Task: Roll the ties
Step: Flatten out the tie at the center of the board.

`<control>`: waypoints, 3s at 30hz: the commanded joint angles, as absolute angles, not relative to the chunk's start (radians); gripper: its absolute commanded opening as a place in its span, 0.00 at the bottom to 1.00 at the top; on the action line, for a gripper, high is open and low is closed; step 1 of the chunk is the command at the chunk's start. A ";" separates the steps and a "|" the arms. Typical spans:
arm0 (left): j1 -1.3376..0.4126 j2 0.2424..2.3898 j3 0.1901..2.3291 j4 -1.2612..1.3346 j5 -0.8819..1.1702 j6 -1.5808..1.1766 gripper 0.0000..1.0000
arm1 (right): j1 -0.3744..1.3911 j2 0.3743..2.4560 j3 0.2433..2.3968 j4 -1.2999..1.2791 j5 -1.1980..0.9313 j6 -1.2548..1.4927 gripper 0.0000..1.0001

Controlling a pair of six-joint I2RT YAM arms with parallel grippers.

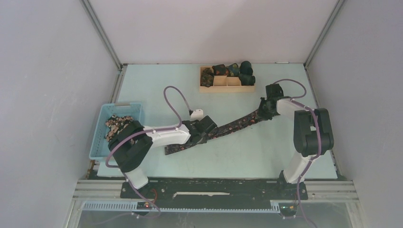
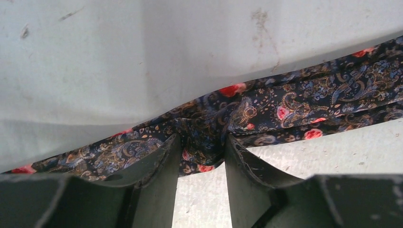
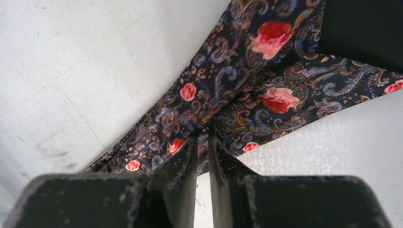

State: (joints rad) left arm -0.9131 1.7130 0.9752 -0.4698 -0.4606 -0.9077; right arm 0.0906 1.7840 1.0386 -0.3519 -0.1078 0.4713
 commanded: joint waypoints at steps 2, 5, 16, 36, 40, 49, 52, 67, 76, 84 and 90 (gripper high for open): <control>-0.906 1.631 0.883 -0.539 -0.478 -0.938 0.46 | 0.079 1.807 1.051 -0.387 -0.065 0.460 0.17; -0.899 1.581 0.847 -0.539 -0.482 -0.943 0.46 | 0.080 1.807 1.051 -0.387 -0.064 0.460 0.17; -0.891 1.482 0.759 -0.526 -0.477 -0.948 0.42 | 0.059 1.815 1.051 -0.395 -0.061 0.457 0.14; -0.891 1.287 0.584 -0.405 -0.411 -0.885 0.50 | 0.048 1.747 1.052 -0.381 -0.132 0.448 0.21; -0.891 1.237 0.618 -0.406 -0.390 -0.850 0.60 | 0.041 1.660 1.052 -0.411 -0.130 0.451 0.48; -0.894 1.150 0.664 -0.418 -0.329 -0.792 0.69 | 0.086 1.682 1.105 -0.478 -0.023 0.523 0.66; -0.893 1.110 0.648 -0.425 -0.333 -0.784 0.70 | 0.122 1.768 1.184 -0.546 0.050 0.548 0.66; -0.892 1.006 0.541 -0.416 -0.338 -0.809 0.70 | 0.170 1.985 1.340 -0.682 0.188 0.510 0.19; -0.893 1.032 0.566 -0.415 -0.334 -0.791 0.69 | 0.194 1.985 1.336 -0.719 0.251 0.481 0.00; -0.892 1.027 0.554 -0.409 -0.338 -0.782 0.69 | 0.174 1.927 1.309 -0.716 0.195 0.476 0.14; -0.892 1.026 0.552 -0.399 -0.327 -0.765 0.69 | 0.160 1.870 1.295 -0.696 0.133 0.510 0.50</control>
